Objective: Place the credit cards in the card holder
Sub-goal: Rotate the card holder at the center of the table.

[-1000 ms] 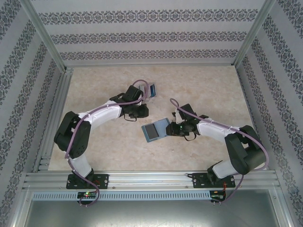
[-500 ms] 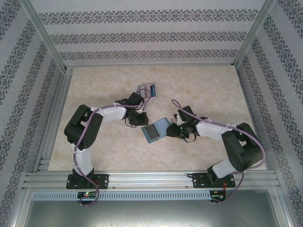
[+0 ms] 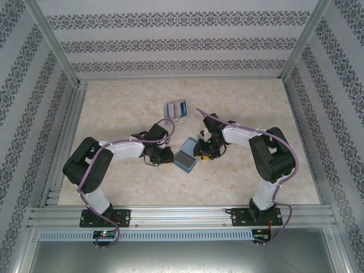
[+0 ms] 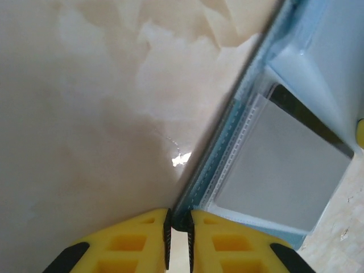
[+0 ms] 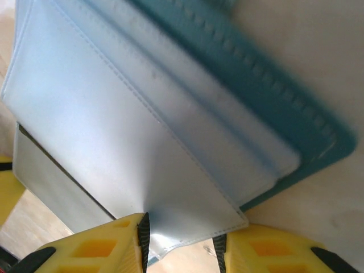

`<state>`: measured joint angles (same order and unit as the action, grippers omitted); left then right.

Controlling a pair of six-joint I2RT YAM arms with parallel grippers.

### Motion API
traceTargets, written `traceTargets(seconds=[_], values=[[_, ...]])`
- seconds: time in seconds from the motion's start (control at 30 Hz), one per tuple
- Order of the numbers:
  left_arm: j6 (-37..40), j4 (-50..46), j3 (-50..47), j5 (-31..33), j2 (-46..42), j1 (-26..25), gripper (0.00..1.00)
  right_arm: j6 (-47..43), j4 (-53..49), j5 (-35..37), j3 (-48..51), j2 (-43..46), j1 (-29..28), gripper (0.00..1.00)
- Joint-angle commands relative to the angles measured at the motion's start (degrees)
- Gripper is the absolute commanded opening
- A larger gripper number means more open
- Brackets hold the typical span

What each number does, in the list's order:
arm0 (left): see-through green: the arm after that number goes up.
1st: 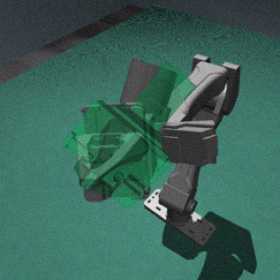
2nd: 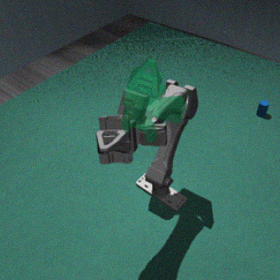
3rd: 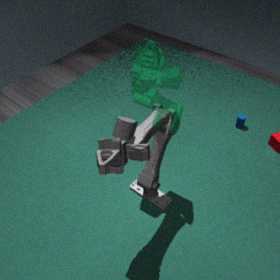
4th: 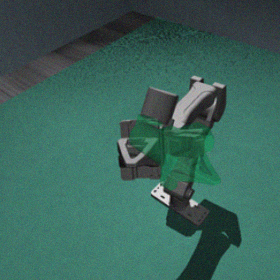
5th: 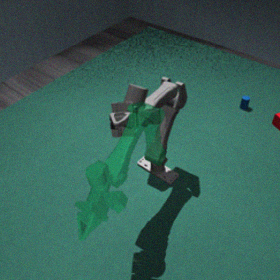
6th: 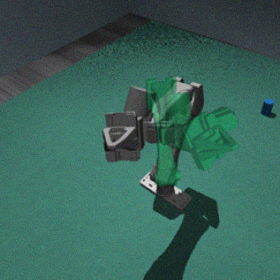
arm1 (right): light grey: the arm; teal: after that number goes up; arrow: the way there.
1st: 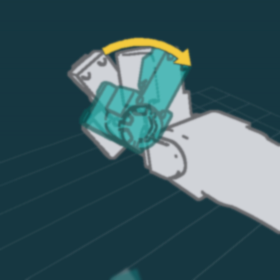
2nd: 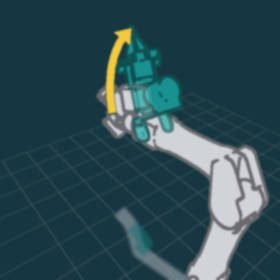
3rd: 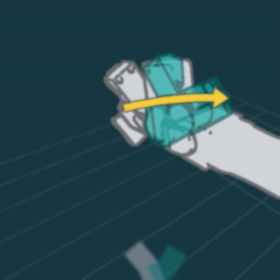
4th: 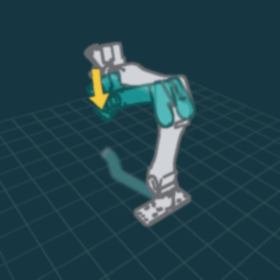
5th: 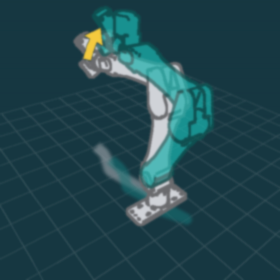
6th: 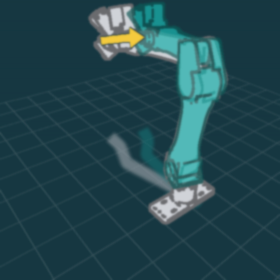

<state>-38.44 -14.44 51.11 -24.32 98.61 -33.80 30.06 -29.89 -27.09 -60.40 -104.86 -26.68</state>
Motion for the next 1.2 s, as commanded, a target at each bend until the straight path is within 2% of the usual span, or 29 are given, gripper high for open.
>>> traceTargets(seconds=[0.0, 0.2, 0.33, 0.5, 0.57, 0.9, 1.03, 1.17], values=[[-3.9, 2.2, -0.3, -3.9, 1.3, -5.1, 0.18, -4.6, 19.4, 1.0, -4.8, -6.6, -3.8, 0.39], [-4.8, 1.9, 2.4, -4.3, 1.8, -8.3, 0.18, -6.2, 16.7, 0.8, -10.0, -8.7, -4.8, 0.39], [-5.5, 1.3, 2.9, -4.3, 0.1, -9.1, 0.18, -7.0, 15.2, 1.9, -10.2, -7.5, -4.5, 0.39], [-0.1, -7.6, 6.9, 3.3, -3.0, -8.4, 0.16, -7.8, 14.9, 3.3, -6.5, -3.5, -2.3, 0.42], [1.2, -9.0, 8.4, 4.1, -3.5, -7.7, 0.16, -8.1, 14.5, 3.8, -5.2, -1.8, -1.4, 0.43], [4.5, -9.0, 18.7, -1.5, -1.4, -2.3, 0.18, -7.6, 14.9, 5.7, 0.9, 5.9, 0.6, 0.45], [6.1, -10.5, 20.3, -1.5, -0.7, -2.2, 0.19, -7.3, 15.7, 6.0, 2.0, 5.8, 1.2, 0.45], [5.1, -10.2, 19.2, -1.3, -0.7, -0.8, 0.19, -6.8, 16.1, 6.7, -1.3, 1.9, 1.6, 0.45]])
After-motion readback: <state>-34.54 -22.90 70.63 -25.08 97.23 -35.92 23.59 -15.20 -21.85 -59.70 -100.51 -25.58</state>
